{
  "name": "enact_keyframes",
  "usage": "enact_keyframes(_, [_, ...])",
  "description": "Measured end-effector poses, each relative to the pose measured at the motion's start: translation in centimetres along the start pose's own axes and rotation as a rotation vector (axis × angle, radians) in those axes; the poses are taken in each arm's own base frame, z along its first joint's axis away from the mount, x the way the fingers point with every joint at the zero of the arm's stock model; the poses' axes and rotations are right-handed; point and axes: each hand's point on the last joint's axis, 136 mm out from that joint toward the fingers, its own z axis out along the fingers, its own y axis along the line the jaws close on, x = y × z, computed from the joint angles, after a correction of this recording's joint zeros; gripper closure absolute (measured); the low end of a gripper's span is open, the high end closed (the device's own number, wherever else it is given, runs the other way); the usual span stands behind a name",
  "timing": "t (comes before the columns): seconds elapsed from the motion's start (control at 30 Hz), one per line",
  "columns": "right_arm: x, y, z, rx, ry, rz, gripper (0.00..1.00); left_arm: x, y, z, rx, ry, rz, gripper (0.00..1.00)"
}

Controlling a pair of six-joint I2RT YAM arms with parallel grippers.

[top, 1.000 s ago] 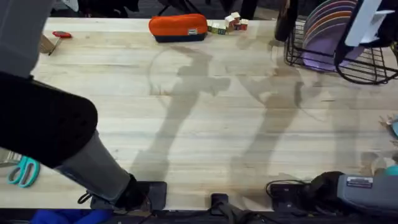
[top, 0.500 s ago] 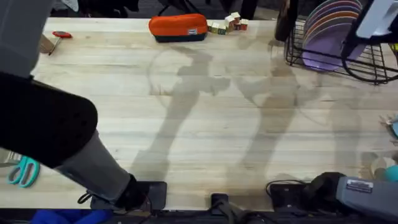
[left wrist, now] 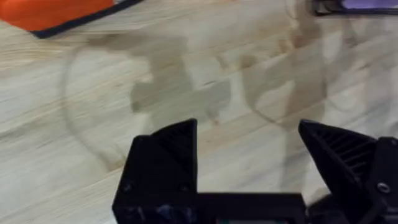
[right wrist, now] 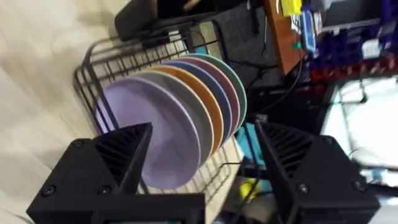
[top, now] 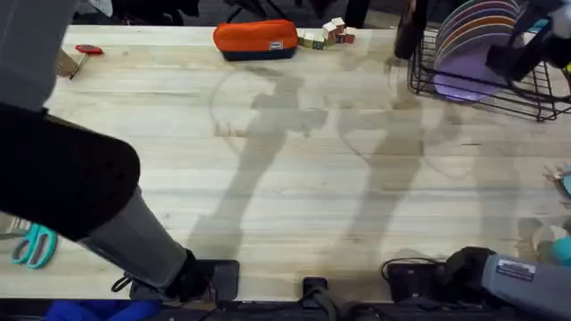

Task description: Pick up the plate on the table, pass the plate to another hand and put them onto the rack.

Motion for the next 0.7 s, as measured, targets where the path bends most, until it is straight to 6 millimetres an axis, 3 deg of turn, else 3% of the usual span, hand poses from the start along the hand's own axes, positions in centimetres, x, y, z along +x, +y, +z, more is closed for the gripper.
enact_keyframes(0.17, [-2.5, -0.5, -2.4, 0.024, -0.033, 0.227, 0.009, -0.7, 1.2, -0.1, -0.072, -0.031, 0.004, 0.007])
enact_keyframes(0.43, [-6.9, 2.1, -5.3, -0.067, -0.079, 0.558, 0.009, -1.6, 2.7, -0.3, -0.151, -0.073, 0.004, 0.007])
enact_keyframes(0.7, [-8.6, 4.7, -8.7, -0.149, -0.046, 0.907, 0.009, -0.9, 5.4, -0.9, -0.208, -0.043, -0.047, 0.007])
